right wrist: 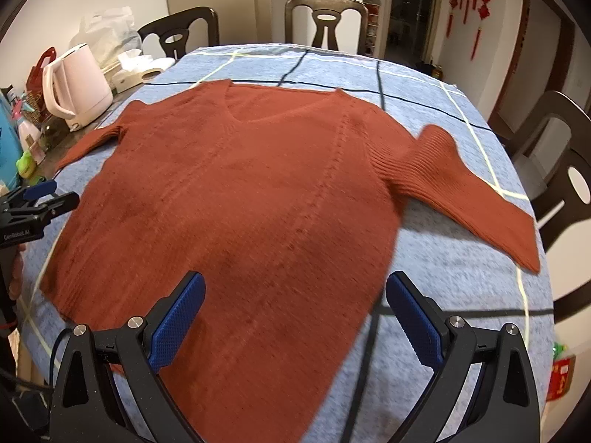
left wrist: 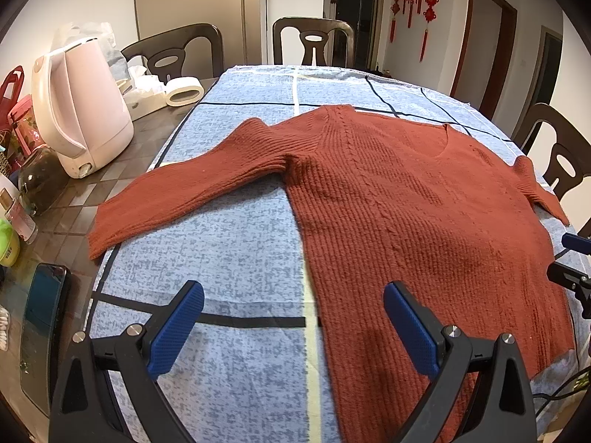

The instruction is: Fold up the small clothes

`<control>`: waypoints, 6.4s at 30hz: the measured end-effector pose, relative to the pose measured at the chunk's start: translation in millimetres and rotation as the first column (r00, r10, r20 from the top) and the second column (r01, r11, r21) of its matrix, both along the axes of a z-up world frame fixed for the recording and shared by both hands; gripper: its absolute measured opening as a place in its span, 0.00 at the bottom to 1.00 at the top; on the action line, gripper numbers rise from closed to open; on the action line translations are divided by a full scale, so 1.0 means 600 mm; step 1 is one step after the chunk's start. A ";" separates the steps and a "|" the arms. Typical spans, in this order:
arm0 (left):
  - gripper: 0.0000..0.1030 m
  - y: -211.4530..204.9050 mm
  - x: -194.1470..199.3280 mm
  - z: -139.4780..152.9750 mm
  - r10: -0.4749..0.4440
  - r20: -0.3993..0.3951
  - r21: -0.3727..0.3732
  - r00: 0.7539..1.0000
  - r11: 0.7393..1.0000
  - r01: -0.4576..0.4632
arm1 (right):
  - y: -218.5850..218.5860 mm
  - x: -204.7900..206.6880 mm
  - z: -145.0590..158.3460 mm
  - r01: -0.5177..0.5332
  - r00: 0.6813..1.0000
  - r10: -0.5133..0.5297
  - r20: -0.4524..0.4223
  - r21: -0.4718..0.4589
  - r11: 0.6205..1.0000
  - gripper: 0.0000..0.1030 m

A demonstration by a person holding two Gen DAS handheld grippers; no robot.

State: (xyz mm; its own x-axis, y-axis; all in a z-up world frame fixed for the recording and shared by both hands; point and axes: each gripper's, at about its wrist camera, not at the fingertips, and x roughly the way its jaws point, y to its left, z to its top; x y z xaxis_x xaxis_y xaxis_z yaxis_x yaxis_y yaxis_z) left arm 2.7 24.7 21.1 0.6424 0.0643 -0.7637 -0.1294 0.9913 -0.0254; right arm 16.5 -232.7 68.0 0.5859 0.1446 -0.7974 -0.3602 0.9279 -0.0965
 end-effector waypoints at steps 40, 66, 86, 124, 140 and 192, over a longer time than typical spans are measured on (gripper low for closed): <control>0.11 0.214 0.077 0.044 0.122 0.108 -0.079 0.987 0.990 -0.114 | 0.049 0.065 -0.013 -0.079 0.997 0.079 -0.001 0.086 0.993 0.95; 0.30 0.031 0.151 0.149 -0.237 0.274 -0.281 0.932 0.907 0.314 | 0.041 0.086 0.031 -0.087 0.996 0.082 0.029 0.215 0.973 0.90; 0.30 0.035 0.186 0.047 -0.225 0.109 -0.199 0.968 0.949 0.244 | 0.113 0.248 0.011 -0.020 0.994 0.051 -0.094 0.306 0.952 0.03; 0.42 -0.046 0.045 0.122 -0.144 0.173 -0.016 0.974 0.989 0.149 | 0.024 0.090 0.040 -0.035 0.999 0.037 -0.005 0.234 0.972 0.40; 0.49 -0.055 0.089 0.030 -0.184 0.049 -0.103 0.982 0.977 0.188 | -0.213 0.108 -0.002 0.369 0.929 -0.347 -0.130 0.382 0.847 0.48; 0.52 -0.147 0.189 0.091 -0.374 0.107 -0.352 0.921 0.852 0.387 | -0.059 0.133 -0.014 0.043 0.994 0.010 -0.108 0.474 0.879 0.27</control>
State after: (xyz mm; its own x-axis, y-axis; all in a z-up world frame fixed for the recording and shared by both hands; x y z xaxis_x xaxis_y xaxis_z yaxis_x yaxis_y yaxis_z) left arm 116.1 -63.7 75.8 0.5856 -0.4652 -0.6638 0.2636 0.8837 -0.3868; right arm 96.5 -268.4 59.8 0.5094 0.5126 -0.6912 -0.3280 0.8582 0.3948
